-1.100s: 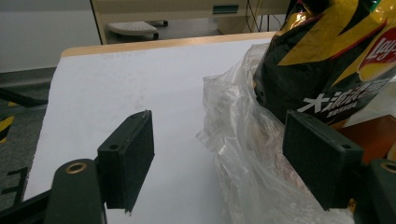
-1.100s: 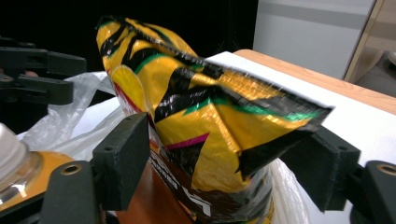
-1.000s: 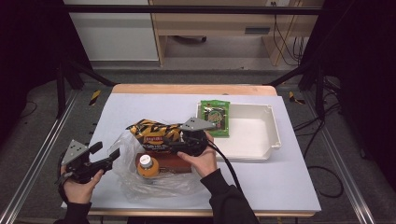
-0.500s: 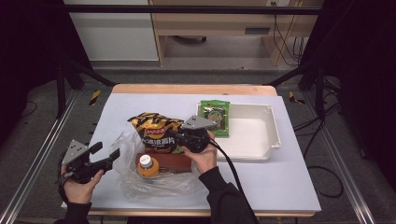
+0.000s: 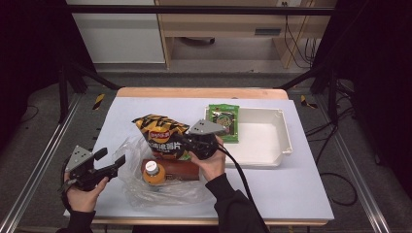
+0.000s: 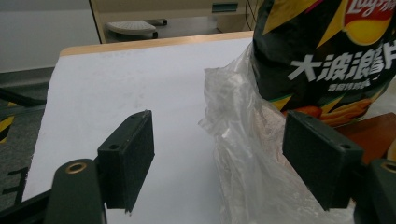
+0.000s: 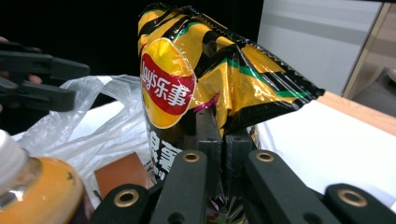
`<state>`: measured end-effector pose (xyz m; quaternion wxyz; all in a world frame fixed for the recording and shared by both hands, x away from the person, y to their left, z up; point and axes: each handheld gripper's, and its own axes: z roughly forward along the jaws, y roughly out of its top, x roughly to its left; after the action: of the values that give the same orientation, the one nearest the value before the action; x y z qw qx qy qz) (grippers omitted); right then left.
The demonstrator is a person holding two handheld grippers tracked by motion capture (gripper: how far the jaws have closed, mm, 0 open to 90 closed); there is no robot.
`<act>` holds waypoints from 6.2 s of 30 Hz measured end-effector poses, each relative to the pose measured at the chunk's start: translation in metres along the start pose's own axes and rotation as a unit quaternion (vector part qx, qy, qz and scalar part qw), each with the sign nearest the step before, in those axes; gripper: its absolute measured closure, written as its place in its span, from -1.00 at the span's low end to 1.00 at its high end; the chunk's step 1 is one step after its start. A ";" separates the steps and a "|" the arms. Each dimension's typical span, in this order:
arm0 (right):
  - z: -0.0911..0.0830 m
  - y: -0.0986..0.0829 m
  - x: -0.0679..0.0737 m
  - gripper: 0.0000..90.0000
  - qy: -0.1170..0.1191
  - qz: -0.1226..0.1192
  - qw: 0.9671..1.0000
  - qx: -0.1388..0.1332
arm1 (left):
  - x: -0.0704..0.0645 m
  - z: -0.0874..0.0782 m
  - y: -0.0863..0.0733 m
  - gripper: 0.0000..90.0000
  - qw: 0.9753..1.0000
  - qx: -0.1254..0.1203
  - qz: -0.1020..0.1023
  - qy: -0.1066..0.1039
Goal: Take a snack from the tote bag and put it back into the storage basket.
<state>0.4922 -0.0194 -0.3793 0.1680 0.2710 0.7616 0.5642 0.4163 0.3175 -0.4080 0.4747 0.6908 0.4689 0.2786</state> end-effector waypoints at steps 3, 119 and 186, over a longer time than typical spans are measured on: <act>-0.005 0.006 0.003 0.97 0.006 -0.001 1.000 -0.011 | 0.000 0.000 0.000 -0.45 1.000 0.001 0.002 0.000; -0.162 -0.047 -0.175 0.88 -0.220 0.097 0.971 0.002 | -0.001 0.004 -0.002 -0.46 1.000 0.009 0.003 0.003; -0.136 -0.074 -0.171 0.39 -0.409 0.088 0.906 0.068 | 0.000 0.005 -0.004 -0.46 1.000 0.013 0.001 0.003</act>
<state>0.5353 -0.2433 -0.4168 0.3950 0.5549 0.6357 0.3632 0.4191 0.3157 -0.4137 0.4641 0.6966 0.4731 0.2748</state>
